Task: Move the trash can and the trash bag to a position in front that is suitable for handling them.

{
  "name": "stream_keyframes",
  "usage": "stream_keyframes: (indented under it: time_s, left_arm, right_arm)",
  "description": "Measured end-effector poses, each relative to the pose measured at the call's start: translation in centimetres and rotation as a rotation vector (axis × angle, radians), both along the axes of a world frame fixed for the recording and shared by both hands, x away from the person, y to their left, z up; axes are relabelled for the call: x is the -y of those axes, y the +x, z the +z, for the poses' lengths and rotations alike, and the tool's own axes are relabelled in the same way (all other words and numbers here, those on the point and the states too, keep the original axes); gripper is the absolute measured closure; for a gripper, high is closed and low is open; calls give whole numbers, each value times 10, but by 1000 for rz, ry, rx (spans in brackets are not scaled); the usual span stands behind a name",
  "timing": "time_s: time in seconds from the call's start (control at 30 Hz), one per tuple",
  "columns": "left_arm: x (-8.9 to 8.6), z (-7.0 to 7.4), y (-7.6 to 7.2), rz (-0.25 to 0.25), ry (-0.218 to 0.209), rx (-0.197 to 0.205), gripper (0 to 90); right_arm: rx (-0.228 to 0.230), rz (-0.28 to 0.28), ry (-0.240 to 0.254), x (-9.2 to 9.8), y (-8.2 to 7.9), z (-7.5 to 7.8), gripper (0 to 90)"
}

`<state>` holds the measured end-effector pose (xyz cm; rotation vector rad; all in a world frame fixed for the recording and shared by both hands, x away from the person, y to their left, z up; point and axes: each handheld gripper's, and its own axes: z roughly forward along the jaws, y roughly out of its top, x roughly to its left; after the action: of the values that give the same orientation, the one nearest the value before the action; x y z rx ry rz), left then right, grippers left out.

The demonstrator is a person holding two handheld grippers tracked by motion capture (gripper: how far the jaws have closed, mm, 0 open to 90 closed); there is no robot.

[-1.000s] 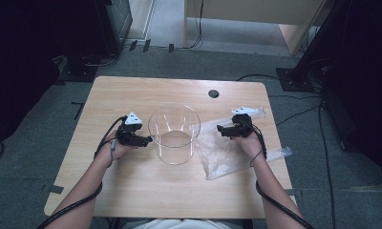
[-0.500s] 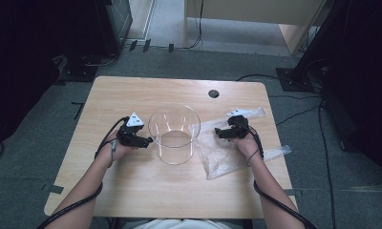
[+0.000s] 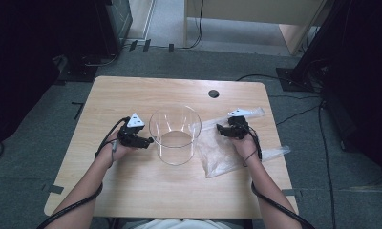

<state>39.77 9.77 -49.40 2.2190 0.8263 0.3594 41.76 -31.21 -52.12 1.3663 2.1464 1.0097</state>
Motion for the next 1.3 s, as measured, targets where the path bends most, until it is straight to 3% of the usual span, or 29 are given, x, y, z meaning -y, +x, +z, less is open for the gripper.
stream_keyframes:
  time_s: [0.03,0.1,0.13,0.23,0.3,0.5,0.63,0.67,0.73,1.0,1.1,1.3]
  left_arm:
    - [0,0,0,0,1,-1,244]
    - [1,0,0,-3,1,0,244]
    - [1,0,0,-4,0,0,244]
    - [2,0,-1,-7,1,2,244]
    - [2,-1,0,-7,0,-1,244]
    - [2,-1,0,-7,2,-3,244]
    - [1,-1,0,-7,-3,-6,244]
    - [1,-2,0,-7,-4,-7,244]
    - [1,-2,1,-7,-6,-9,244]
    - [1,-2,1,-8,-4,-11,244]
    - [1,-2,2,-7,-1,-14,244]
    - [1,-4,1,-6,4,-23,244]
  right_arm:
    - [6,-6,3,-1,-1,0,495]
    - [8,-4,3,-2,-2,0,523]
    - [12,-1,5,-3,-3,0,593]
    - [12,-10,7,-4,-3,0,642]
    - [12,-12,11,-6,-5,1,759]
    - [0,-26,24,-9,-5,1,859]
    - [-51,-12,55,-8,-3,5,784]
    - [-50,-8,62,-8,-3,8,692]
    - [-49,-3,64,-8,-2,11,650]
    - [32,-3,58,-5,4,23,319]
    - [57,-8,47,-2,11,24,296]
    - [12,17,21,-1,25,9,228]
